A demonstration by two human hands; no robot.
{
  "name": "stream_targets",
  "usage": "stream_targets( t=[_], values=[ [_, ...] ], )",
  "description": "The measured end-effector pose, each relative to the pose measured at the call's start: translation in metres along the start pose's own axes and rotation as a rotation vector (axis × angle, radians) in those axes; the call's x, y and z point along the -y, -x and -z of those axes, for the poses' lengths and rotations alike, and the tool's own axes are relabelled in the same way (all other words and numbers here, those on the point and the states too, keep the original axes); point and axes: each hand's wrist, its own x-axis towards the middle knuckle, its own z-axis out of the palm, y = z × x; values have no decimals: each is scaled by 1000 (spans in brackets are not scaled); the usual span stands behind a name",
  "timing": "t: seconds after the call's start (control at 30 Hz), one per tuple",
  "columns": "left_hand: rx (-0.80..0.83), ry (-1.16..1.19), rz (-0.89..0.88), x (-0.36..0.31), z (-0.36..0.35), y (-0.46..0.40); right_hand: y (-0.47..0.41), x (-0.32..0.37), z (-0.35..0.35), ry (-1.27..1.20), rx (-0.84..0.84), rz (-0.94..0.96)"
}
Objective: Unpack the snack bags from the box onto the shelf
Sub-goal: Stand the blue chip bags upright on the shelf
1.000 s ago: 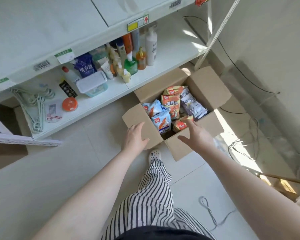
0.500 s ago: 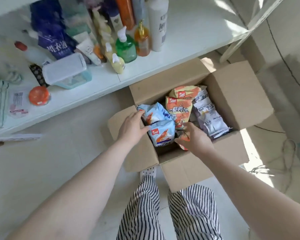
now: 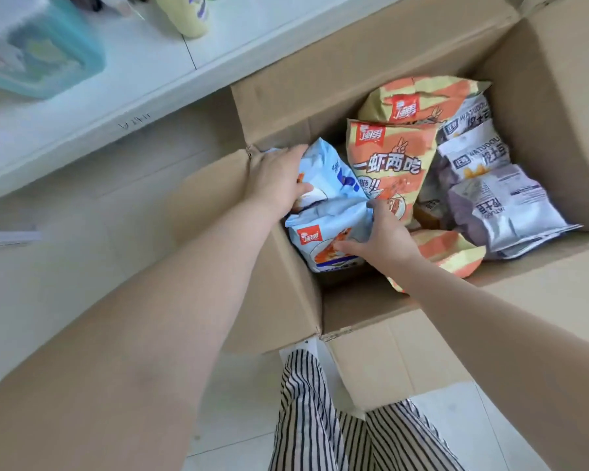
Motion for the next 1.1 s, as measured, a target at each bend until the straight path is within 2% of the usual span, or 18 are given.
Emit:
stream_targets(
  t=[0.2,0.4,0.53,0.7,0.8,0.93,1.1],
  values=[
    [-71,11,-11,10,-1,-11,-15,-2,-7,41,-18,-40],
    [-84,212,37,10,1,-15,-10,-1,-6,102,21,-42],
    [-100,289,6,3,22,-10,7,5,10,-24,22,-9],
    [-184,351,-13,-5,76,6,46,17,54,-299,-1,57],
    [-261,320,-27,-8,126,22,74,33,86,-381,-57,91],
    [-355,291,23,-13,202,68,130,68,132,-322,-117,147],
    [-323,306,117,-10,275,155,209,97,170,-206,-126,70]
  ],
)
